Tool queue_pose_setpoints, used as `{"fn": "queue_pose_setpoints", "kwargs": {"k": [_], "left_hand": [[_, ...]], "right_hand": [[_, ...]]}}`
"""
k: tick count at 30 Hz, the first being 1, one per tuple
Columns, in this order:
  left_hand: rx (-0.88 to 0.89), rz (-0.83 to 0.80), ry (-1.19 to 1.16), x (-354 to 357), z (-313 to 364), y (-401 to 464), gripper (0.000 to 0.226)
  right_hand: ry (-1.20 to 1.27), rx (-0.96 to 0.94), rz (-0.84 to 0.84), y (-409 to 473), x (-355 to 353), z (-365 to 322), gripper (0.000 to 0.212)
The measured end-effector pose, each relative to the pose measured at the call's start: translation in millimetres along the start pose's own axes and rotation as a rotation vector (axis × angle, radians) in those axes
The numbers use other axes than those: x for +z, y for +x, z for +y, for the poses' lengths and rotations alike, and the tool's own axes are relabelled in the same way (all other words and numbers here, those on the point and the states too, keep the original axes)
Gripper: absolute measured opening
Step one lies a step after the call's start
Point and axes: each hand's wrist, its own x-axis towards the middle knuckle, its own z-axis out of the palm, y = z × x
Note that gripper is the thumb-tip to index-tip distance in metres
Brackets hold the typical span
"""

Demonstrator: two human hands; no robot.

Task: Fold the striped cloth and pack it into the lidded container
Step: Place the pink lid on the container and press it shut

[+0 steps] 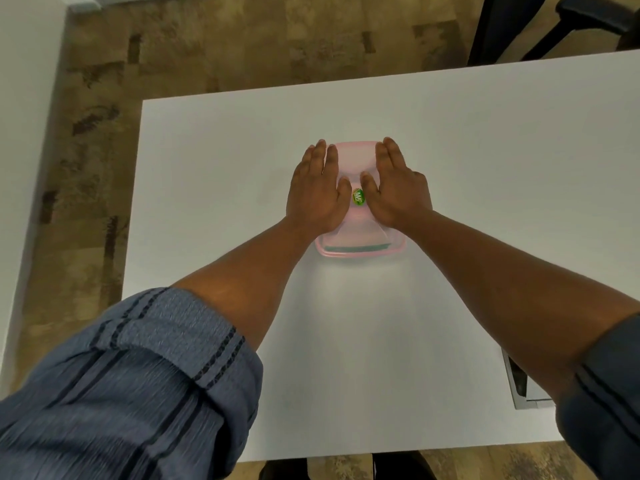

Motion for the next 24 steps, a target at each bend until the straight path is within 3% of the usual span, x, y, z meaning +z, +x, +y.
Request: {"fn": "queue_pose_setpoints", "kwargs": {"k": [5,12,16,24], "left_hand": [[-0.009,0.024,0.045,1,0,-2,0.068],[0.098,0.066,0.093,6,0,-1,0.058],[0.160,0.044,0.105,7,-2,0,0.058],[0.134,0.075,0.012,15,-6,7,0.055]], "right_hand": [[0.023,0.012,0.023,1,3,0,0.070],[0.096,-0.032,0.124,-5,7,2,0.062],[-0.010,-0.045,0.062,-4,5,1,0.062],[0.054,-0.061,-0.008,-2,1,1,0.060]]}}
